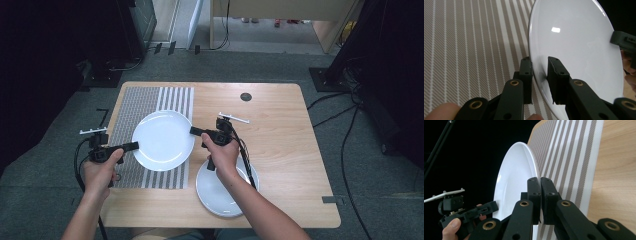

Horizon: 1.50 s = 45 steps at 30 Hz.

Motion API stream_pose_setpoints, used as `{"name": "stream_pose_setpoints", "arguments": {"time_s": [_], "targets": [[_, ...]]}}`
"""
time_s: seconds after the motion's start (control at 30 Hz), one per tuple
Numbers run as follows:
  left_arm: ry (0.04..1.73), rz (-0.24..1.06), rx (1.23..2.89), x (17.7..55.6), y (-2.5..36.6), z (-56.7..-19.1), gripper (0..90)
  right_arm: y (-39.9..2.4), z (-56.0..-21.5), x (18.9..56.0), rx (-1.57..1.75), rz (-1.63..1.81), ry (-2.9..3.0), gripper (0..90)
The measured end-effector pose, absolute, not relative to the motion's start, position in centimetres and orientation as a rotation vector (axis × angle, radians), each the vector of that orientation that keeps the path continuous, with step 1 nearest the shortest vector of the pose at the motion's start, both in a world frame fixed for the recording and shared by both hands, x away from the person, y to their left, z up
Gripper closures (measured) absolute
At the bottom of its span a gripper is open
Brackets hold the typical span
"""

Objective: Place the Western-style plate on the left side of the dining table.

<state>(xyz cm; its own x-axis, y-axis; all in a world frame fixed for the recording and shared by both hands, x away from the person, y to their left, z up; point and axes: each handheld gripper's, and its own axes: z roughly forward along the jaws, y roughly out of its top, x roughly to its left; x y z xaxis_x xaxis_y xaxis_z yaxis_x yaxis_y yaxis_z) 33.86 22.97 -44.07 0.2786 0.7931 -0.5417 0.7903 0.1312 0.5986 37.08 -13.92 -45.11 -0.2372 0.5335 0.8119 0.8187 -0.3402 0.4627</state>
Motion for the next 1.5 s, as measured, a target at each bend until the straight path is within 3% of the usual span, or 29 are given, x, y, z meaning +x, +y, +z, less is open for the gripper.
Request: {"name": "stream_pose_setpoints", "arguments": {"time_s": [0.33,0.87,1.5], "targets": [[1.523,0.029,1.610,36.2,24.4,-43.7,75.6,-12.1,-45.8,40.1,-1.777,-1.585,-1.592,88.3],[1.669,0.022,1.509,39.7,25.6,-46.7,76.6,-9.3,-50.2,44.5,-1.928,-1.438,-1.480,88.0],[1.778,-0.002,1.426,42.9,26.3,-49.8,77.5,-7.4,-52.3,47.5,-2.042,-1.473,-1.426,86.5]]}}
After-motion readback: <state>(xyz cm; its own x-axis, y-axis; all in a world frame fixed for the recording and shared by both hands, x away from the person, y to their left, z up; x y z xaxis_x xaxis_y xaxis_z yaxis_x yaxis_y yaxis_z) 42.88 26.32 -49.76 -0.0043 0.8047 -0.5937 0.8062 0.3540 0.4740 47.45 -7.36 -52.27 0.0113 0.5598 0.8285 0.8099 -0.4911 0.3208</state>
